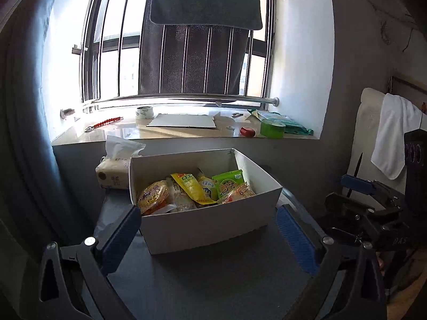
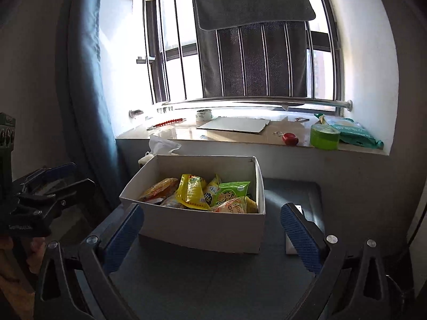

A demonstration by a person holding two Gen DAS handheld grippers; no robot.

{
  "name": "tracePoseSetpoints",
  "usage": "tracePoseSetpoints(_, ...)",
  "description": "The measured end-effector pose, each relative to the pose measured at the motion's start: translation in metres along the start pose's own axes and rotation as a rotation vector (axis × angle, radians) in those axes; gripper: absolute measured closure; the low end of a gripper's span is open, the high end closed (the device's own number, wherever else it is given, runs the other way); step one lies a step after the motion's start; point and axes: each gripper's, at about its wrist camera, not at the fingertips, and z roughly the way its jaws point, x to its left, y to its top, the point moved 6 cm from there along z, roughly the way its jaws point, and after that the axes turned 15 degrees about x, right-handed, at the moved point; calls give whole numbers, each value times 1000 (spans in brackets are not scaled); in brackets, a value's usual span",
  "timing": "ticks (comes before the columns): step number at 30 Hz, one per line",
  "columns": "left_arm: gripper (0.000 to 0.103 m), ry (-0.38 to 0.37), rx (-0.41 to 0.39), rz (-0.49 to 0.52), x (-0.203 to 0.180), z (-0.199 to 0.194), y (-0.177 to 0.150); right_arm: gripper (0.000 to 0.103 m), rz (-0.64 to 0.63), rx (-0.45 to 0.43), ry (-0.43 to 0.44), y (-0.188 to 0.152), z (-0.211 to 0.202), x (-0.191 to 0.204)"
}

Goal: Organize snacks

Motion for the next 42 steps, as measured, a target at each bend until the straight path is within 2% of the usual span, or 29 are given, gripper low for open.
tracePoseSetpoints(4,0,49,-1,2,-9,-10,-25,0,55,10,26,-26,-17,-1)
tracePoseSetpoints(9,0,-11,-10,-8,-23,-23,-40,0,57,32,62,-46,-31,5)
tracePoseSetpoints(13,0,23,-22,1,-26,-28,-43,0,38,34,56,-49,-36,10)
tracePoseSetpoints(18,0,-11,-13,-20,-24,-26,-44,0,17,37,56,-52,-35,16)
tracePoseSetpoints(21,0,14,-16,-10,-24,-27,-45,0,20,38,58,-52,-34,17)
tracePoseSetpoints(42,0,27,0,0,-22,-23,-50,0,13,53,62,-55,-29,24)
